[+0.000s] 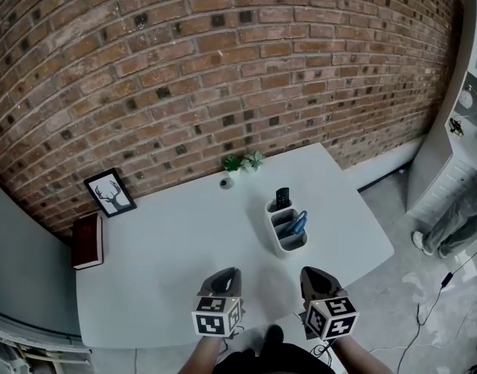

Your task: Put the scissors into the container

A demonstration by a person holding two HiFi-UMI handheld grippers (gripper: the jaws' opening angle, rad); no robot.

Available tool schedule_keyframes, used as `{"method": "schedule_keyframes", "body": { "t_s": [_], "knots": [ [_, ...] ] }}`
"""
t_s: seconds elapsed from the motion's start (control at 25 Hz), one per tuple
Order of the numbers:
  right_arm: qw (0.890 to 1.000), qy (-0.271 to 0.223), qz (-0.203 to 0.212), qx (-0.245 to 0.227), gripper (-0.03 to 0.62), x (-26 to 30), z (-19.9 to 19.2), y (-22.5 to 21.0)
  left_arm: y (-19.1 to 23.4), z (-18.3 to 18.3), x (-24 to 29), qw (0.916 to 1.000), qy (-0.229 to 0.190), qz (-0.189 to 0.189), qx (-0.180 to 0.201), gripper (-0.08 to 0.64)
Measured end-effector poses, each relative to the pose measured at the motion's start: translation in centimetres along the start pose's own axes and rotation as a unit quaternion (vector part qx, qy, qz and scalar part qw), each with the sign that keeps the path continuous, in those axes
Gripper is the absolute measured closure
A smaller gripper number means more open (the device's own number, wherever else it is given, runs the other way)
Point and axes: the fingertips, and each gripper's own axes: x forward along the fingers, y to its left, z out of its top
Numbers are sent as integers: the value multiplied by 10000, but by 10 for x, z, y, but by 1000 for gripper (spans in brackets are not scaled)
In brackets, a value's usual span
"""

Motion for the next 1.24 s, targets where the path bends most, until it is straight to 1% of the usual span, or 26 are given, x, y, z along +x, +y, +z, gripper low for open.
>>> {"method": "schedule_keyframes", "body": {
  "t_s": [0.4,0.56,1.24],
  "knots": [
    [10000,-74,19,-23,592,2,4,1,5,2,-2,10000,-18,41,28,532],
    [9999,-92,44,9,592,1,5,3,5,6,-3,9999,-115,48,16,532],
    [10000,-53,77,-3,592,-2,-2,6,-1,5,-6,9997,-242,-51,19,532]
  ]
}}
